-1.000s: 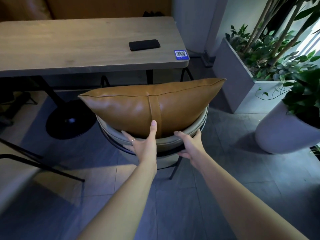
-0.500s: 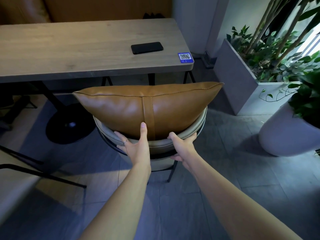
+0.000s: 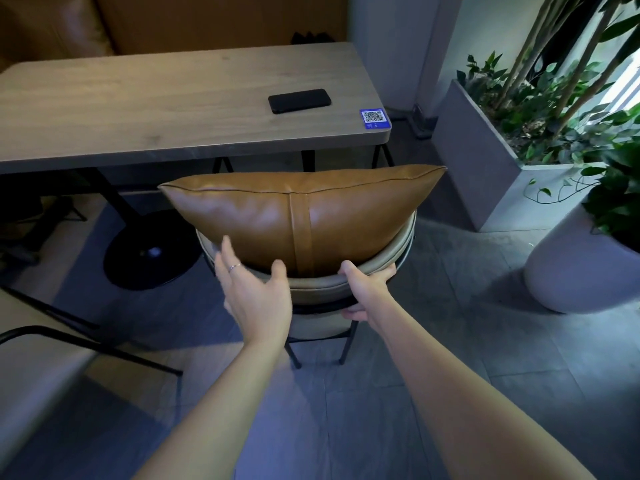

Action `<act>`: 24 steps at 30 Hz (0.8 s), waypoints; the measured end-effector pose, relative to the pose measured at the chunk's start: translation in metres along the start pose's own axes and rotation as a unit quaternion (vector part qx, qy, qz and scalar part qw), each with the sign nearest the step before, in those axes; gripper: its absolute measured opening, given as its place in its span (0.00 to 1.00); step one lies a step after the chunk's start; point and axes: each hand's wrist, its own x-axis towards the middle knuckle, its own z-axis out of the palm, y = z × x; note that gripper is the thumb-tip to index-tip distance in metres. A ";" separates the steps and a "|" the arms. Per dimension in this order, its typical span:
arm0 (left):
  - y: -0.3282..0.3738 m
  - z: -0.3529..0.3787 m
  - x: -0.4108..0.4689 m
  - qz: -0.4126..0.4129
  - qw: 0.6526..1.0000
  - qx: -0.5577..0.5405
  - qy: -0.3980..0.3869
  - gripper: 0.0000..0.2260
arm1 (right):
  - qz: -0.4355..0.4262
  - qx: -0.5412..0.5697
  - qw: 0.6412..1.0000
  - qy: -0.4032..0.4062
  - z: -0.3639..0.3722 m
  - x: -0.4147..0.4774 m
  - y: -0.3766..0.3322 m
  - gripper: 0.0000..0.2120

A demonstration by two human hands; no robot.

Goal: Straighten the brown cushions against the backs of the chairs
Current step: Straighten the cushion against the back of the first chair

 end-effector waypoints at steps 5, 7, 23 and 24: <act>0.055 0.015 -0.003 0.222 0.969 0.102 -0.046 0.37 | 0.001 -0.068 0.998 -0.010 -0.016 -0.001 -0.005 0.60; 0.072 0.030 -0.004 0.280 0.945 0.149 -0.083 0.38 | 0.004 -0.077 0.997 -0.016 -0.030 -0.001 -0.007 0.61; 0.125 0.161 0.041 0.322 0.796 0.443 -0.258 0.44 | -0.040 -0.058 0.996 -0.059 -0.091 0.069 -0.064 0.53; 0.124 0.162 0.040 0.326 0.796 0.445 -0.248 0.43 | -0.057 -0.068 0.995 -0.043 -0.092 0.070 -0.063 0.51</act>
